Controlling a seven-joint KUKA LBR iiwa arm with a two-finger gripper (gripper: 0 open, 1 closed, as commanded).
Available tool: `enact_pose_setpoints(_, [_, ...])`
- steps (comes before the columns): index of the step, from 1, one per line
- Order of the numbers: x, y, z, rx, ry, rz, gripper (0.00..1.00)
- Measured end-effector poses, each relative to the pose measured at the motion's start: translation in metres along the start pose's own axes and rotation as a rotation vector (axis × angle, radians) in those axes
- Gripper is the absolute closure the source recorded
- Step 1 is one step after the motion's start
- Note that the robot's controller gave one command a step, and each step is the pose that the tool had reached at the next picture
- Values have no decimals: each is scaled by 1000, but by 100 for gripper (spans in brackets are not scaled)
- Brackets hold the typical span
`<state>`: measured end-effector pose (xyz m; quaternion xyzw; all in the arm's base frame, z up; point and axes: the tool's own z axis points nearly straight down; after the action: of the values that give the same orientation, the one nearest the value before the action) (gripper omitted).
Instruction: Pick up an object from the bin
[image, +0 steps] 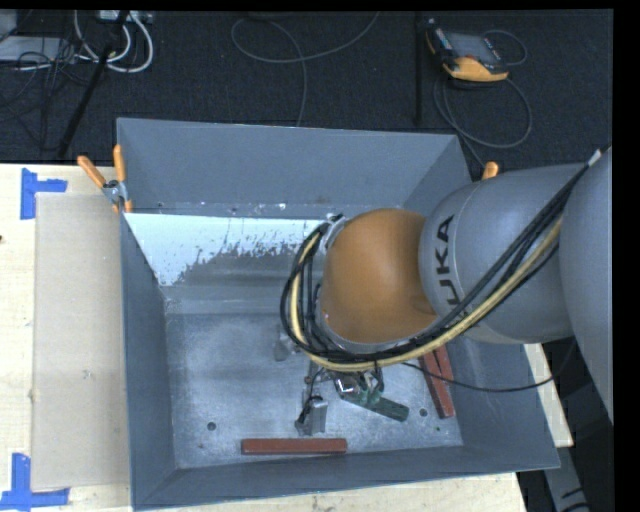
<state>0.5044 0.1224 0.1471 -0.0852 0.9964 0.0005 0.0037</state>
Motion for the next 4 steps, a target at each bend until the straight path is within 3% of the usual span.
enact_pose_setpoints(1, [34, 3, 54, 1, 12, 66, 0])
enact_pose_setpoints(2, [25, 16, 75, 0, -11, 19, 0])
enact_pose_setpoints(3, [31, 16, 76, 0, 10, 20, 100])
enact_pose_setpoints(4, [25, 16, 75, -1, -12, 23, 0])
